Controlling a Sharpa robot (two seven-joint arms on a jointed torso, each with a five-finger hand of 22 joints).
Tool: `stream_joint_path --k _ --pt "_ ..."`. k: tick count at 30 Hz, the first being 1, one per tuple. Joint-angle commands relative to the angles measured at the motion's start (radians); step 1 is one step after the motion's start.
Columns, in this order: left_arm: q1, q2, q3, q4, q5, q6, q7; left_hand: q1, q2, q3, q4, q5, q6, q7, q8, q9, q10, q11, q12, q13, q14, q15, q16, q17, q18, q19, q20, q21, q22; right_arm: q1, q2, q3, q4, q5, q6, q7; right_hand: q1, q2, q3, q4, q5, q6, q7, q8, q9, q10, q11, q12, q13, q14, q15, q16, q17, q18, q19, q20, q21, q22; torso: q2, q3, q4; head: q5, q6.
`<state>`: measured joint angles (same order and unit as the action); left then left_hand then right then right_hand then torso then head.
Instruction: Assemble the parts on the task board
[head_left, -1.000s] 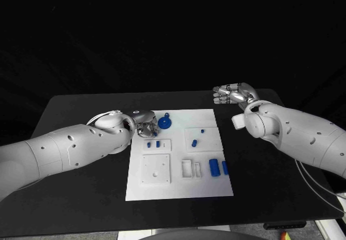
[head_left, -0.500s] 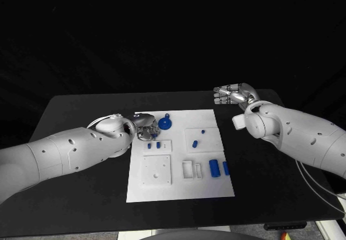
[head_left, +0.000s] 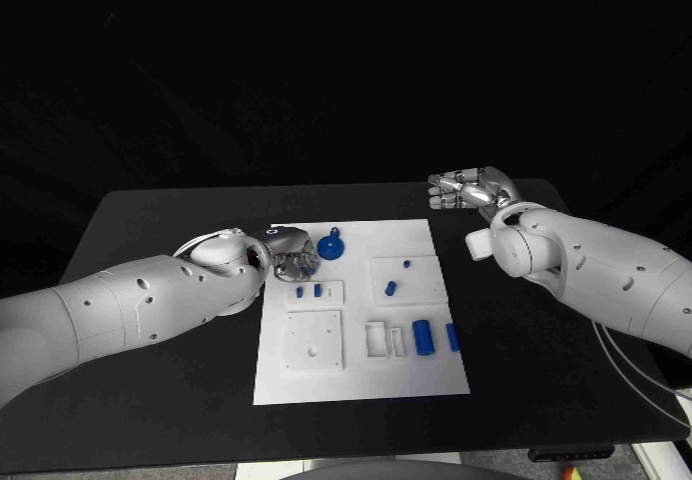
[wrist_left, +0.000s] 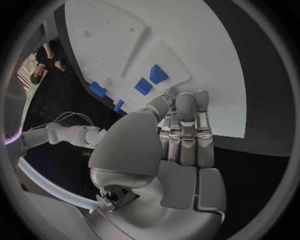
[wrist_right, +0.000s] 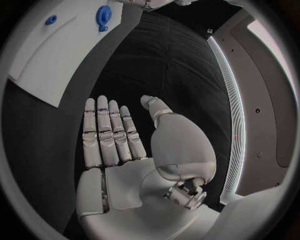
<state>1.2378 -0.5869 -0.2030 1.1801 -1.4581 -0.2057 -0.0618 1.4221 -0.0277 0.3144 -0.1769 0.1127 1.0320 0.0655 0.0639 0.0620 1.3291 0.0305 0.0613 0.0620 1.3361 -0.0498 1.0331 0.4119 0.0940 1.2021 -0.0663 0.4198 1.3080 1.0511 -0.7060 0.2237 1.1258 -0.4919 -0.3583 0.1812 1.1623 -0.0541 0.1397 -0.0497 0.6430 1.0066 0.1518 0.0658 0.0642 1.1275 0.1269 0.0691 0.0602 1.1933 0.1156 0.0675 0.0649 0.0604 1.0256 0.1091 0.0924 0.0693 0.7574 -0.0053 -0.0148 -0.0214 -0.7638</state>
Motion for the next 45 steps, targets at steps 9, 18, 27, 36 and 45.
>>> stream_joint_path --k 9,18,27,36,45 --pt "0.000 -0.002 0.001 -0.006 0.003 -0.013 -0.012 -0.001 -0.011 -0.008 0.005 -0.005 -0.008 0.001 -0.001 0.000 -0.021 0.005 -0.002 -0.002 -0.009 0.004 0.004 -0.003 -0.006 -0.006 0.002 -0.007 0.020 -0.001 0.002 0.000 -0.001 -0.001 0.017 0.011 -0.010 0.002 0.005 0.001 0.005 -0.004 0.003 -0.003 0.000 -0.006 0.002 -0.003 -0.001 -0.007 -0.002 -0.005 -0.001 0.012 -0.006 0.003 -0.003 -0.002 0.001 0.0001 -0.0005 0.001 0.001" --pt "0.000 -0.004 0.001 0.002 0.016 -0.002 -0.007 -0.036 -0.041 -0.064 0.044 0.024 -0.027 -0.014 -0.001 0.000 -0.023 0.002 -0.002 -0.002 -0.009 0.004 0.006 -0.009 -0.015 0.010 0.004 -0.048 0.003 -0.003 0.002 0.000 -0.002 -0.001 0.017 0.011 -0.010 0.002 0.005 0.001 0.005 -0.004 0.003 -0.003 0.000 -0.006 0.002 -0.003 -0.001 -0.007 -0.002 -0.005 -0.001 0.012 -0.007 0.003 -0.003 -0.002 0.000 0.0006 -0.0002 0.002 0.000" --pt "0.000 -0.011 0.001 0.003 0.019 -0.022 -0.007 -0.022 -0.045 -0.145 0.093 0.018 -0.048 -0.011 -0.002 0.000 -0.026 0.003 -0.002 -0.002 -0.008 0.005 0.005 -0.014 -0.021 0.037 0.004 -0.101 -0.007 -0.004 0.001 0.000 -0.002 -0.001 0.017 0.012 -0.010 0.002 0.007 0.000 0.004 -0.005 0.003 -0.003 0.000 -0.006 0.002 -0.003 -0.001 -0.007 -0.002 -0.005 -0.001 0.012 -0.007 0.003 -0.003 -0.002 0.000 0.0005 -0.0006 0.002 0.003" --pt "0.001 -0.031 0.011 0.003 0.054 -0.078 0.005 0.021 -0.037 -0.102 0.069 0.041 0.009 0.022 -0.001 0.001 -0.044 0.013 -0.002 -0.002 -0.025 0.010 -0.031 -0.033 -0.014 0.031 0.007 -0.134 0.015 -0.005 0.000 0.000 0.000 -0.025 0.047 -0.003 0.014 -0.001 0.049 -0.036 -0.016 -0.003 0.004 -0.004 0.000 -0.004 0.001 -0.004 -0.002 -0.006 -0.004 -0.005 -0.001 0.013 -0.004 0.001 -0.002 -0.001 -0.002 0.0011 -0.0004 -0.001 0.009" --pt "0.012 -0.078 0.055 0.003 0.369 -0.094 0.032 0.001 -0.037 -0.015 0.004 0.037 0.037 0.045 -0.001 0.001 -0.041 0.023 -0.002 -0.002 -0.063 0.020 -0.198 -0.098 -0.012 -0.050 0.017 -0.150 0.020 -0.006 -0.001 0.000 0.019 -0.433 0.196 -0.056 0.067 -0.010 0.211 -0.158 -0.110 0.057 -0.009 0.002 0.003 0.067 -0.029 -0.002 -0.001 0.155 -0.068 0.028 0.021 0.035 0.130 -0.063 0.076 0.022 -0.003 0.0022 0.0012 -0.012 0.023"
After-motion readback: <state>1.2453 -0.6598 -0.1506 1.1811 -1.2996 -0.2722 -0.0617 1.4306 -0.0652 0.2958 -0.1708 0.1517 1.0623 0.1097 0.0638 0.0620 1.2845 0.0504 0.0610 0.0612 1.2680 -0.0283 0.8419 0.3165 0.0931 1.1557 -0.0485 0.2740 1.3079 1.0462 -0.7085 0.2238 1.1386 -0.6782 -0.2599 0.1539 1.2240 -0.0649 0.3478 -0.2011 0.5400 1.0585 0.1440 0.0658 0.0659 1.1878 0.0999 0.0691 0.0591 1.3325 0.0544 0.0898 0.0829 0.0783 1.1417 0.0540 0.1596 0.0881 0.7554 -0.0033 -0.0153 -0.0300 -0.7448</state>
